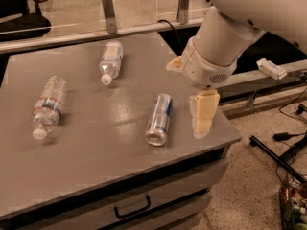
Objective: Move redbull can near water bottle
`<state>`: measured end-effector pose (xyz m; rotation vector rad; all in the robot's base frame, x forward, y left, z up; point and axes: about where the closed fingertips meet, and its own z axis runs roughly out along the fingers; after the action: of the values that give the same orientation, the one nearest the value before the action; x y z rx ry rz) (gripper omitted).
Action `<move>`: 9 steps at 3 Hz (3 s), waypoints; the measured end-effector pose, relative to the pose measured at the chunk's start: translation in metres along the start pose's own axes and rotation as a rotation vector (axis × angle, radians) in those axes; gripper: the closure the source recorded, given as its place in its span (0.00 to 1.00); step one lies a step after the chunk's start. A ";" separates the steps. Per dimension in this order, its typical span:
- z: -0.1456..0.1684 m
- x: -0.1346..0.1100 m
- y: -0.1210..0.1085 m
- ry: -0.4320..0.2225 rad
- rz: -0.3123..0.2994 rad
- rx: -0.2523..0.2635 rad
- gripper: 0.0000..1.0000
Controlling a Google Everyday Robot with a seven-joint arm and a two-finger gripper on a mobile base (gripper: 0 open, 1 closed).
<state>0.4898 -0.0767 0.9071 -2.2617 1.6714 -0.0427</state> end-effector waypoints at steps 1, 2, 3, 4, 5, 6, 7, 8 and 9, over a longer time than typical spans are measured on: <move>0.021 -0.014 0.001 -0.010 -0.066 -0.020 0.00; 0.038 -0.027 0.001 -0.020 -0.106 -0.051 0.00; 0.052 -0.039 0.003 -0.028 -0.154 -0.079 0.00; 0.068 -0.044 0.006 -0.040 -0.172 -0.107 0.00; 0.074 -0.049 0.009 -0.056 -0.197 -0.114 0.16; 0.076 -0.052 0.011 -0.074 -0.206 -0.119 0.41; 0.075 -0.053 0.012 -0.095 -0.207 -0.118 0.61; 0.067 -0.055 0.009 -0.129 -0.204 -0.102 0.64; 0.055 -0.057 0.003 -0.160 -0.204 -0.076 0.64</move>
Offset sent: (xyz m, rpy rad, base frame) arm -0.0009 0.0520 -0.0474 -0.0284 0.0573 0.1679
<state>0.4807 -0.0109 0.8638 -2.4137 1.3798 0.1528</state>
